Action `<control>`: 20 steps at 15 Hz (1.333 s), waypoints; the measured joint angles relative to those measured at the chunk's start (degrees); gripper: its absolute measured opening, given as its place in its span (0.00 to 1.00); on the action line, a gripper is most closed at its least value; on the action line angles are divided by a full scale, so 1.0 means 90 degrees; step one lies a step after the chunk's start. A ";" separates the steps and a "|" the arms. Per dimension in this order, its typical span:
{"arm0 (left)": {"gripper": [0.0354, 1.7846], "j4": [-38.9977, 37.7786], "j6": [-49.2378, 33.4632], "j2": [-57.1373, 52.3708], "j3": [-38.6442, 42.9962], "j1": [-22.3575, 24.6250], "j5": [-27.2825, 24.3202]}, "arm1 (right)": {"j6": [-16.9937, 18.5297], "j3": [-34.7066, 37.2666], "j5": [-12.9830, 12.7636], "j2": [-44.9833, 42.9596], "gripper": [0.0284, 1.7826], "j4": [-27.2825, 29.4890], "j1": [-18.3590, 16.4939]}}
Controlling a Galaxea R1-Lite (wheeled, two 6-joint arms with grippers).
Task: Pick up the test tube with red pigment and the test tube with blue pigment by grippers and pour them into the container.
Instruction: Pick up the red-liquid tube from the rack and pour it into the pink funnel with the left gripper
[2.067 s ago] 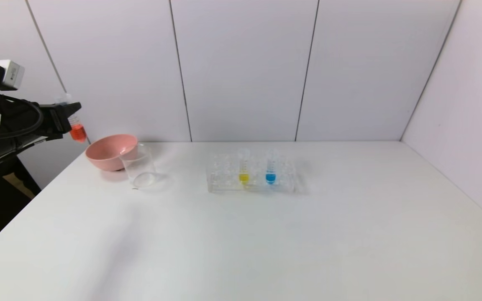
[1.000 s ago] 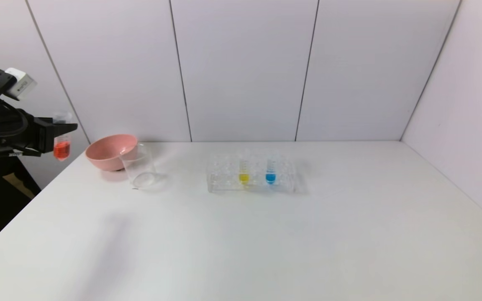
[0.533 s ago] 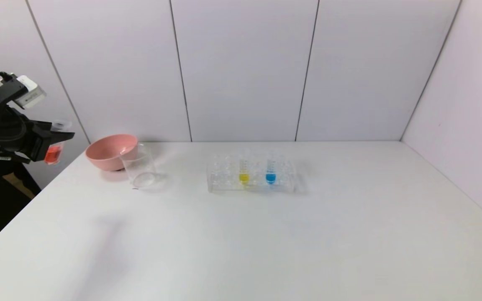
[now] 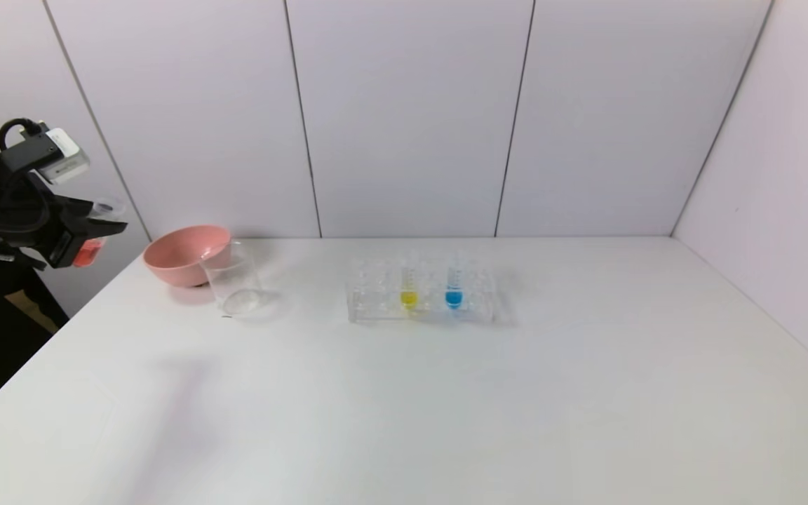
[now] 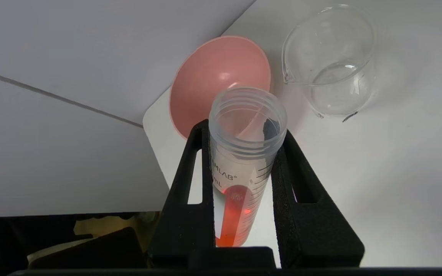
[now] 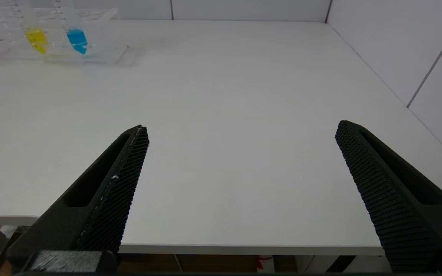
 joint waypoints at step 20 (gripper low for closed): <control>0.23 0.2429 0.2479 0.1796 -0.3216 -0.0527 0.0041 | 0.0000 0.0000 0.0000 0.0000 1.00 0.0000 0.0000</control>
